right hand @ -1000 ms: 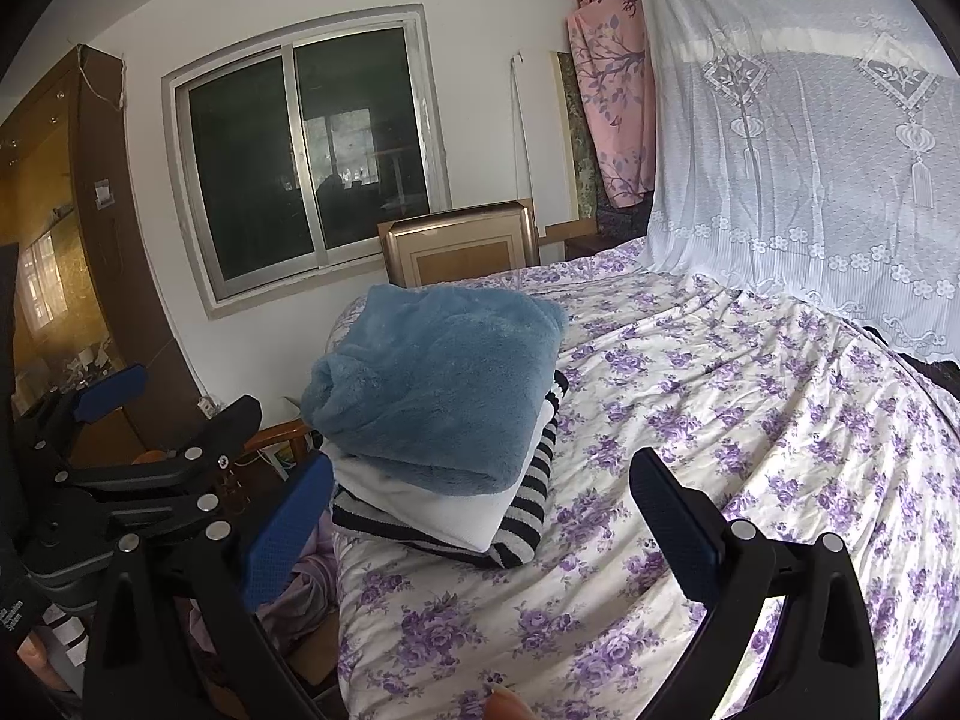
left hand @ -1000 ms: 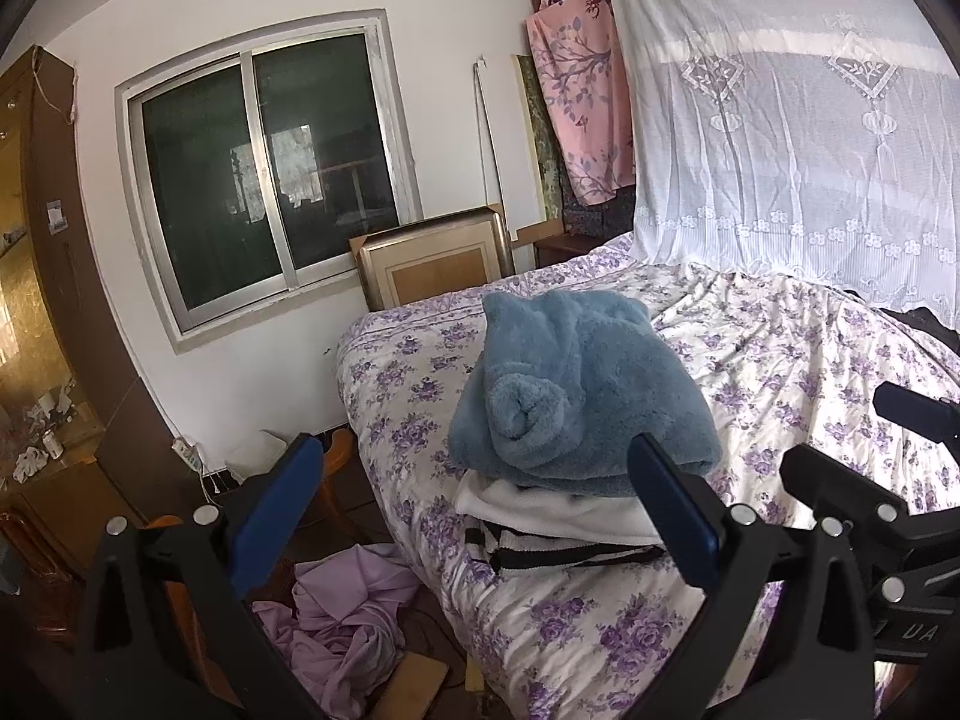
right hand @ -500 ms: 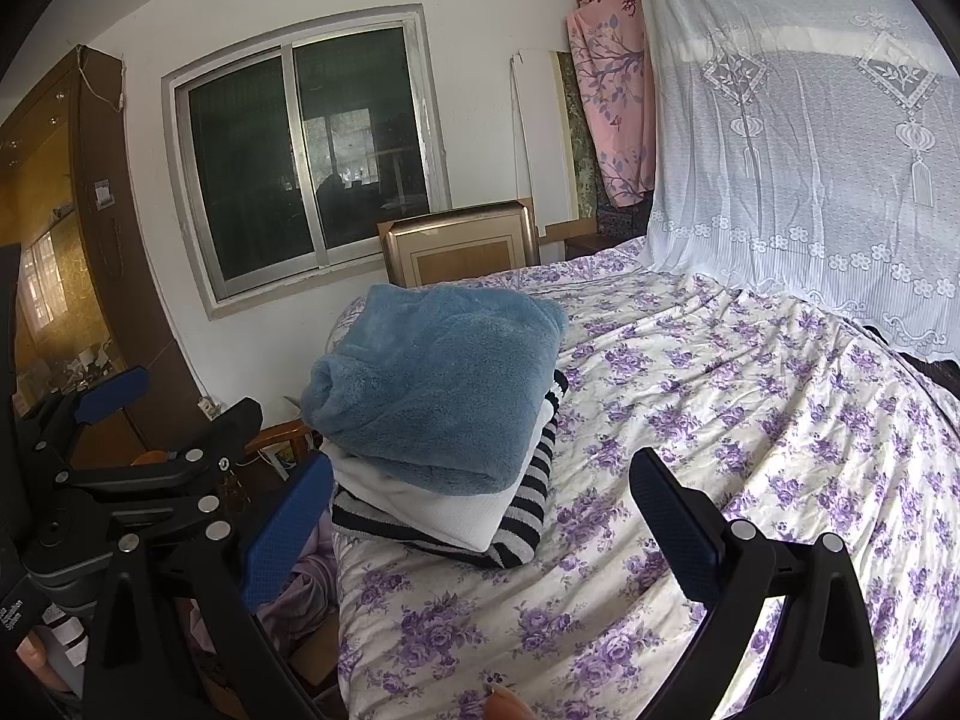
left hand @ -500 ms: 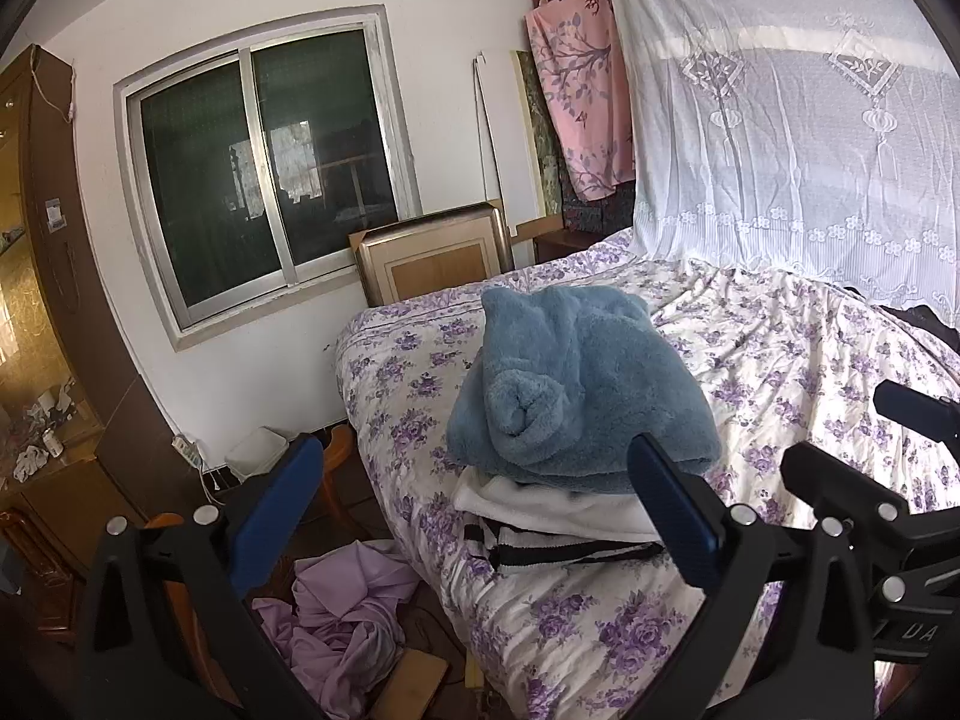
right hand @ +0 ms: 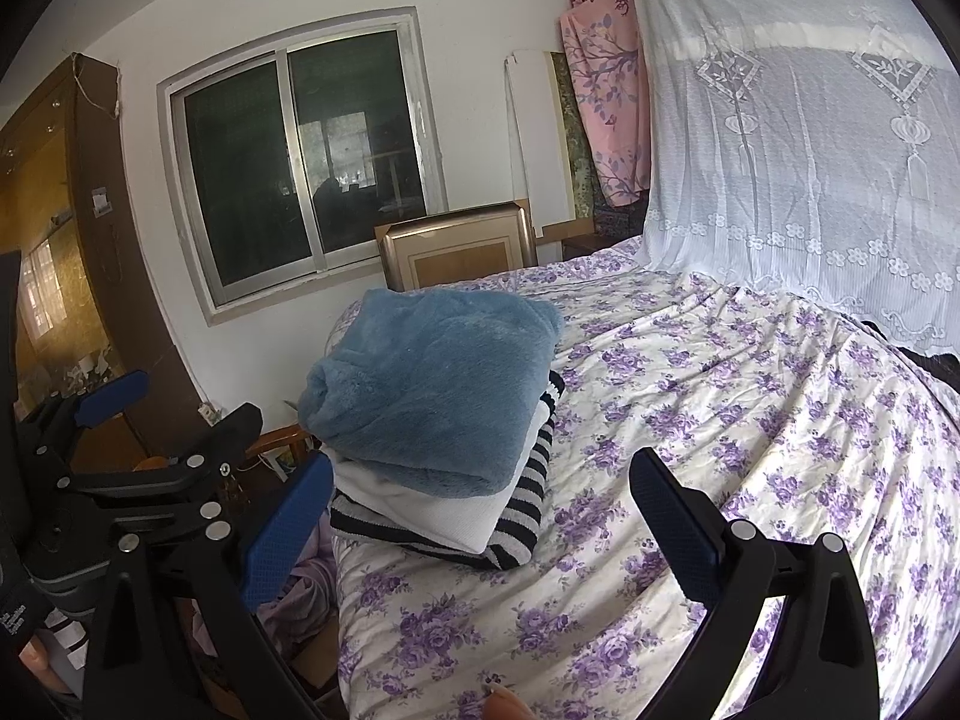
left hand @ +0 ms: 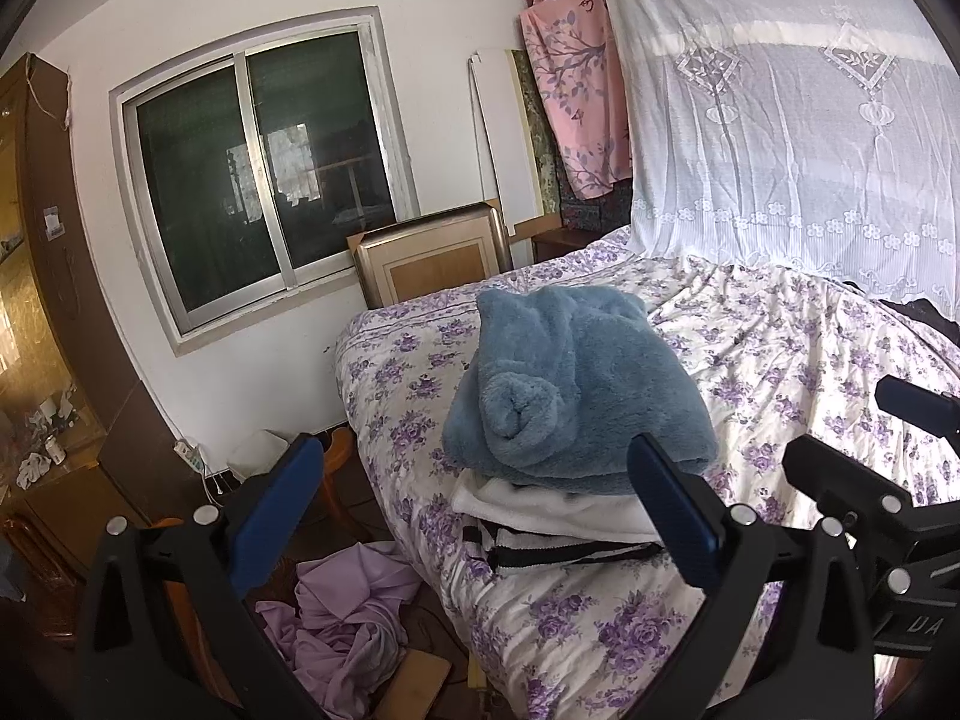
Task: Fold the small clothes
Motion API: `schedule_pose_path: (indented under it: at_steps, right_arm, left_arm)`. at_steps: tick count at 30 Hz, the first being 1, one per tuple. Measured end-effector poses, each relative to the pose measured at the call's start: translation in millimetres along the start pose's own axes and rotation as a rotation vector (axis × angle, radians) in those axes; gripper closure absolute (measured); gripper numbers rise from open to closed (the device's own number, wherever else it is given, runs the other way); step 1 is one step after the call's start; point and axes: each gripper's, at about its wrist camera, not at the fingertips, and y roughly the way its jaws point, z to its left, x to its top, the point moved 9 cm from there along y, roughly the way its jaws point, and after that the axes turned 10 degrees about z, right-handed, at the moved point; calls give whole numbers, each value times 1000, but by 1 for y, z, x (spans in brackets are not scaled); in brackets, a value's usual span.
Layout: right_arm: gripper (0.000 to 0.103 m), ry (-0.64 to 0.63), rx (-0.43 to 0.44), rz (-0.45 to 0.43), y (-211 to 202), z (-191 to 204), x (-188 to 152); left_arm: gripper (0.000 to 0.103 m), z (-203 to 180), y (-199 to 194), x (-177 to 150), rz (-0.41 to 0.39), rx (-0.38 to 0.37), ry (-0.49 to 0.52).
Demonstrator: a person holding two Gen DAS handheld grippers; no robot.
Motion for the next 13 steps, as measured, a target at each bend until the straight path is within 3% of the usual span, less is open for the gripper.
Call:
schedule_pose_path:
  at_steps: [13]
  right_arm:
    - [3, 1, 0, 0, 0, -1, 0]
  left_arm:
    - [4, -2, 7, -1, 14, -31, -4]
